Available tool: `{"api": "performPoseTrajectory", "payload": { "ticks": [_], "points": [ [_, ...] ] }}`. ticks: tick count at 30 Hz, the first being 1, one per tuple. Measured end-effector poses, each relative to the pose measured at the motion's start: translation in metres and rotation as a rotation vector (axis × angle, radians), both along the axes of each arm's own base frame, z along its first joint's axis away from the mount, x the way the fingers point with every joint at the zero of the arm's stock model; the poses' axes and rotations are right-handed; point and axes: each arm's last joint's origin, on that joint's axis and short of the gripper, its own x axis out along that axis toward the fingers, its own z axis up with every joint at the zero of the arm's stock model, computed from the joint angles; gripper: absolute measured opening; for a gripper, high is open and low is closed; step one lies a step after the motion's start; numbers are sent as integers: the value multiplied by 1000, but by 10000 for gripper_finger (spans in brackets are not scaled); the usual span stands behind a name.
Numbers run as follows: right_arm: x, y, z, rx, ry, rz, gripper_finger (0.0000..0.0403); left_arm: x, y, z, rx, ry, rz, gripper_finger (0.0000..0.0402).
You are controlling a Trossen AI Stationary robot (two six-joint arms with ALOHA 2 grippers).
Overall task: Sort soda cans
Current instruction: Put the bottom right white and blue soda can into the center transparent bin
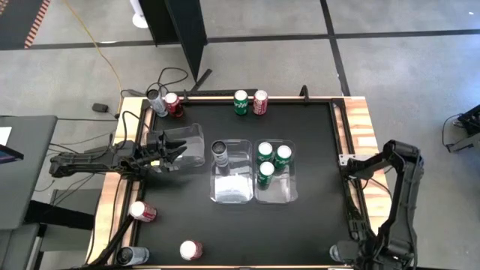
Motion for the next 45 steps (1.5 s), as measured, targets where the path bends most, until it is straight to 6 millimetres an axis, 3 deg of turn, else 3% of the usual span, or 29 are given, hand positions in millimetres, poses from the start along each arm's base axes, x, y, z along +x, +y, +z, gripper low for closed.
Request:
{"api": "performPoseTrajectory", "payload": {
  "ticks": [22,27,30,38,45],
  "points": [
    [6,18,-53,-190,71,31,329,0,0,0,-7,-2,0,132],
    [9,15,-57,-189,75,-1,293,0,0,0,-7,-1,0,132],
    [13,14,-57,-185,76,-7,262,0,0,0,-7,0,-3,132],
    [28,5,-50,-243,82,38,262,0,0,0,-7,0,-3,132],
    [52,-9,-2,-286,67,112,262,0,0,0,0,2,-2,132]
  ]
}}
